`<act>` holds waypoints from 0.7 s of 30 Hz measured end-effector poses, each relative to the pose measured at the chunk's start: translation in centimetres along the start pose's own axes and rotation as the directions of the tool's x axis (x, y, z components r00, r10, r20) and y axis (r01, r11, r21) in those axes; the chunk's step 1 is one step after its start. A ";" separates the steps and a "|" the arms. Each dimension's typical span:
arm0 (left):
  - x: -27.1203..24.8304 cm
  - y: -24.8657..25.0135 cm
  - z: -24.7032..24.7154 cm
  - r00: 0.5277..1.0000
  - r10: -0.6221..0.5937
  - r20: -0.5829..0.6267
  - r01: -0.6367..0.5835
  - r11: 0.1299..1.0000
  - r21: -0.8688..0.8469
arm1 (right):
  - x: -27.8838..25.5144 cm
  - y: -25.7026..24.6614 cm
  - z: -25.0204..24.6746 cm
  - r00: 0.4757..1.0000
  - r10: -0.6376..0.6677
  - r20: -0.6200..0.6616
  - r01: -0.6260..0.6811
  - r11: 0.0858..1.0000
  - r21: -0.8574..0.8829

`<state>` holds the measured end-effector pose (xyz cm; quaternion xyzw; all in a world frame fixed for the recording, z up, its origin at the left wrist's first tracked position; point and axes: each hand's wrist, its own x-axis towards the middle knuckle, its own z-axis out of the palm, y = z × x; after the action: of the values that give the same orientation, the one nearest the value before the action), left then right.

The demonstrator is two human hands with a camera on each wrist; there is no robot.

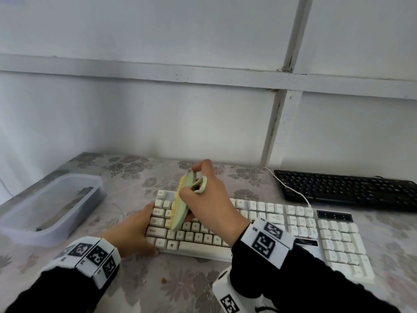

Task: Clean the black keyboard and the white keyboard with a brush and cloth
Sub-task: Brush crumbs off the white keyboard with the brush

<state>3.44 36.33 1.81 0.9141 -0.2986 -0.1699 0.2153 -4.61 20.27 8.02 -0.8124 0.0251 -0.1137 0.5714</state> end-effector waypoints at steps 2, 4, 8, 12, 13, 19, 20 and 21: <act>0.0 0.0 0.0 1.000 0.010 0.002 -0.010 1.000 -0.005 | -0.3 0.7 0.6 0.999 0.014 0.042 -0.013 0.999 -0.045; 0.0 0.0 -0.1 1.000 0.015 -0.003 -0.015 1.000 -0.007 | -0.9 1.3 1.1 0.997 0.021 0.068 -0.016 0.998 -0.065; 0.0 0.0 0.0 0.999 0.039 -0.023 -0.039 0.999 -0.017 | -2.0 2.1 1.2 0.987 0.057 0.152 -0.050 0.997 -0.052; 0.0 -0.1 0.1 0.998 0.046 -0.038 -0.047 0.999 -0.013 | -2.1 1.6 0.1 0.948 0.162 0.274 -0.143 0.986 -0.089; 0.1 -0.2 0.2 0.998 0.042 -0.035 -0.043 0.999 -0.013 | -2.0 1.3 -0.1 0.945 0.180 0.273 -0.166 0.983 -0.077; 0.1 -0.1 -0.1 1.000 0.029 -0.005 -0.029 1.000 0.013 | -0.4 -0.4 -0.7 0.998 0.042 0.038 -0.046 0.993 0.105; 0.0 0.0 -0.1 1.000 0.027 -0.004 -0.027 1.000 0.015 | -0.2 -0.4 -0.4 1.000 0.017 0.008 -0.018 0.996 0.092; 0.0 0.0 -0.1 1.000 0.024 -0.005 -0.024 1.000 0.016 | 0.0 -0.4 -0.1 1.000 -0.003 -0.010 0.004 0.997 0.078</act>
<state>3.50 36.36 1.91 0.9126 -0.3105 -0.1625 0.2107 -4.66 20.32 8.38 -0.7888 0.0222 -0.1197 0.6025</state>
